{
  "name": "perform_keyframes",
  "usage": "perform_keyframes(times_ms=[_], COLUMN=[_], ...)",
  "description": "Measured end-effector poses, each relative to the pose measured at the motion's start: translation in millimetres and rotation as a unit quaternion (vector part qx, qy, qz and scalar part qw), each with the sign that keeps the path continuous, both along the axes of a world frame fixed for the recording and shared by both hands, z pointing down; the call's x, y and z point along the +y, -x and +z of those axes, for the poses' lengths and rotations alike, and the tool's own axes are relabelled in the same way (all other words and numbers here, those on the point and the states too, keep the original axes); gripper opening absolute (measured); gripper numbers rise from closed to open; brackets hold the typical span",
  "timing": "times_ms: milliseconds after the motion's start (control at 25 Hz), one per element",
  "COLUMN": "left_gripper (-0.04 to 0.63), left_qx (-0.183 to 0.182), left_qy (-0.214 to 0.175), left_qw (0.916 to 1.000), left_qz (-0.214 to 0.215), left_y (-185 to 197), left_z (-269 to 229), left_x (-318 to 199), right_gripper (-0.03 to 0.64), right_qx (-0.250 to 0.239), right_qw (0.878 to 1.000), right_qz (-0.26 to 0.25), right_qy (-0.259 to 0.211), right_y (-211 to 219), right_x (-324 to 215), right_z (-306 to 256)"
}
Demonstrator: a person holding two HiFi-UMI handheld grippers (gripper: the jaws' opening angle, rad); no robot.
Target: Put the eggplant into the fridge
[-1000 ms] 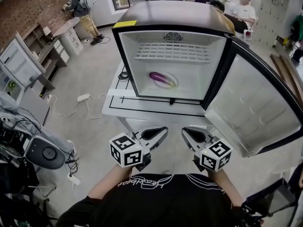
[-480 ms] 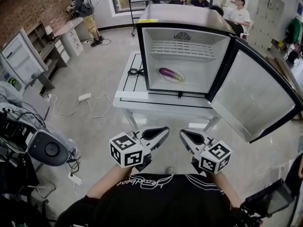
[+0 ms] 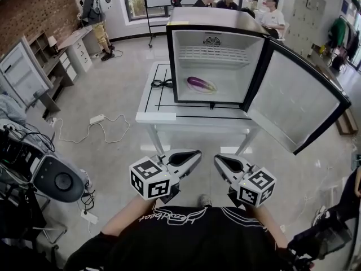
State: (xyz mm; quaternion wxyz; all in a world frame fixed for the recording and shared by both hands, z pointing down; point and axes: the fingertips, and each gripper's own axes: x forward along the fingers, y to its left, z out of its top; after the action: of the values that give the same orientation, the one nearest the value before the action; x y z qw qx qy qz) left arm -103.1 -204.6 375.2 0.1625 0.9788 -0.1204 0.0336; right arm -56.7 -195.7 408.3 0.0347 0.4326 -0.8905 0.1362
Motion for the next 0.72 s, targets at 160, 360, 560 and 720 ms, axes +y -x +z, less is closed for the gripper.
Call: perform_keyframes(times_ms=[160,360,560,720], left_gripper=[0.008,0.008,0.008,0.008], left_qx=[0.000,-0.001,0.004,0.005], left_qy=[-0.002,-0.007,-0.005,-0.011], left_qw=[1.0000,0.9999,0.9999,0.9999], left_qz=[0.007,0.012,0.013,0.012], left_y=[7,12,11,17], left_z=[1,3,-2,-2], left_x=[15,28,31,34], right_gripper=[0.006,0.008,0.008,0.006], right_qx=[0.001,0.003,0.005,0.005], right_qw=[1.000,1.000,1.000,1.000], right_qz=[0.011,0.016,0.017,0.017], right_qy=[0.000,0.000,-0.002,-0.007], right_y=[4,8,6,11], right_x=[16,28,32,35], right_z=[1,6,0,1])
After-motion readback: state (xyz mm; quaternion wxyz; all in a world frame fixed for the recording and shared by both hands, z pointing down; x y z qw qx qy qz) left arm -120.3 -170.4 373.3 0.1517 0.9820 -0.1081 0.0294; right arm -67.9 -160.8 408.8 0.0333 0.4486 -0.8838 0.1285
